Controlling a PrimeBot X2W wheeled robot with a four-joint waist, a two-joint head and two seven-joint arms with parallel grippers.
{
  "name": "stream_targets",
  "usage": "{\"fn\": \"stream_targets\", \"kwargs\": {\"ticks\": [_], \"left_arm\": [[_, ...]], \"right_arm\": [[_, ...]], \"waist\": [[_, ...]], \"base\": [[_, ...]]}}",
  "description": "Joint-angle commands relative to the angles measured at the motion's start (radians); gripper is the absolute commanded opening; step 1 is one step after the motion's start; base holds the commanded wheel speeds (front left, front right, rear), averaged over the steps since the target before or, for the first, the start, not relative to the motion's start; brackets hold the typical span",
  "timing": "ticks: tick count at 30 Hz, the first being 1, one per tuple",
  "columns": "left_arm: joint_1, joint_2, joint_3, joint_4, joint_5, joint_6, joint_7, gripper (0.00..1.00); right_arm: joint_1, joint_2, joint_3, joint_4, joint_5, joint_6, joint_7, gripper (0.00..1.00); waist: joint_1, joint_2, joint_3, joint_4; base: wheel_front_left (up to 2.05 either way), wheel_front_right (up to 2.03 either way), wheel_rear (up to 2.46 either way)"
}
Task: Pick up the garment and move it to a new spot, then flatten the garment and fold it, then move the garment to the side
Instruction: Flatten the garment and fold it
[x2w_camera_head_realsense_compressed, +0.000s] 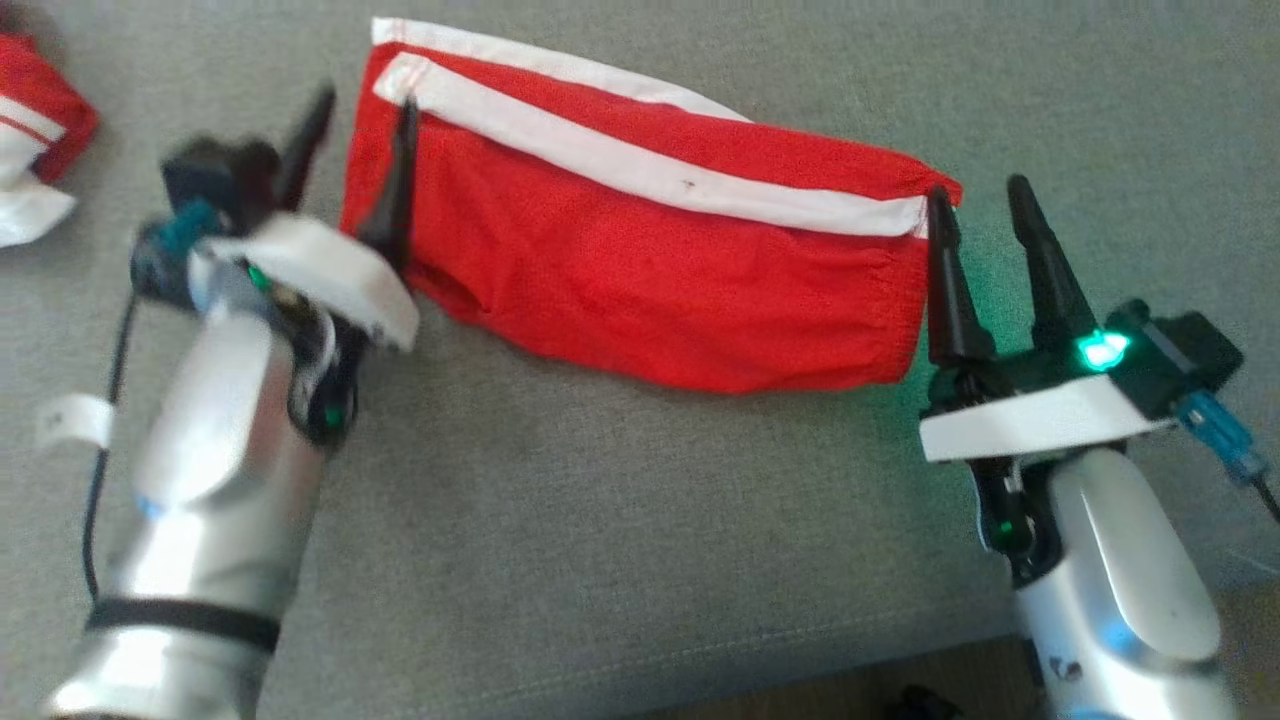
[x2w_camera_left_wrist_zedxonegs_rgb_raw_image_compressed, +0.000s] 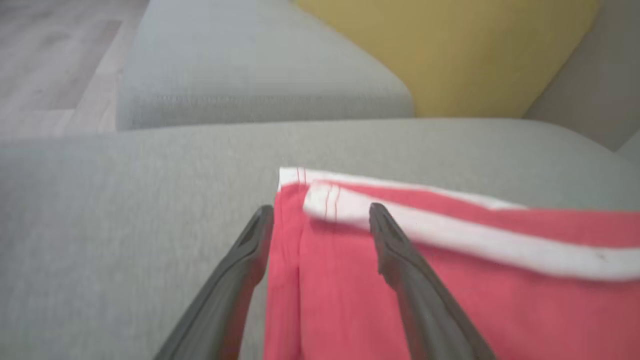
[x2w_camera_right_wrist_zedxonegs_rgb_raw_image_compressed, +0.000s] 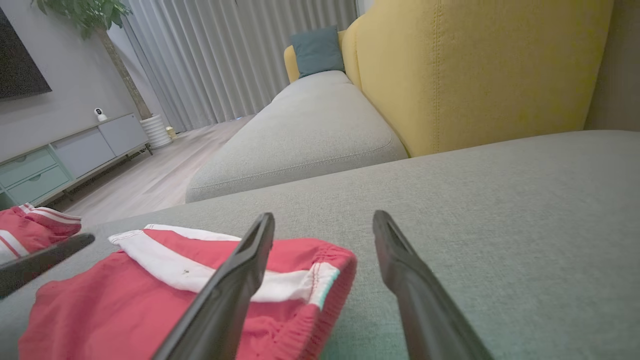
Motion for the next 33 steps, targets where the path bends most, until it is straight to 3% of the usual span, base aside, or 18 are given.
{"fn": "stream_targets", "kwargs": {"ticks": [1,9,24,25,26,27,33], "left_arm": [[0.013,0.044,0.016,-0.028,-0.006,-0.002,0.017,1.00],[0.094,0.089,0.005,-0.062,-0.041,0.011,0.201,1.00],[0.128,0.124,-0.003,-0.169,-0.074,0.037,0.367,1.00],[0.131,0.126,-0.006,-0.175,-0.074,0.038,0.377,0.58],[0.134,0.127,-0.008,-0.183,-0.076,0.038,0.381,0.25],[0.137,0.127,-0.009,-0.192,-0.077,0.039,0.385,0.00],[0.175,0.140,0.001,-0.249,-0.091,0.050,0.380,0.00]], "right_arm": [[0.020,-0.002,0.011,-0.037,-0.009,-0.001,-0.006,1.00],[0.059,-0.002,-0.016,-0.088,-0.030,-0.001,-0.006,1.00],[0.063,-0.002,-0.015,-0.102,-0.017,-0.001,-0.006,1.00],[0.062,-0.002,-0.015,-0.102,-0.016,-0.001,-0.006,1.00],[0.062,-0.002,-0.016,-0.102,-0.015,-0.001,-0.006,1.00],[0.062,-0.002,-0.017,-0.102,-0.015,-0.001,-0.006,1.00],[0.068,-0.002,-0.027,-0.096,-0.017,-0.001,-0.006,1.00]], "waist": [[0.0000,0.0000,-0.021,0.016],[0.0000,0.0000,-0.049,0.022],[0.0000,0.0000,-0.025,-0.016],[0.0000,0.0000,-0.024,-0.019],[0.0000,0.0000,-0.024,-0.020],[0.0000,0.0000,-0.025,-0.021],[0.0000,0.0000,-0.037,-0.017]], "base": [[0.00,0.00,0.00],[0.00,0.00,0.00],[0.00,0.00,0.00],[0.00,0.00,0.00],[0.00,0.00,0.00],[0.00,0.00,0.00],[0.00,0.00,0.00]]}}
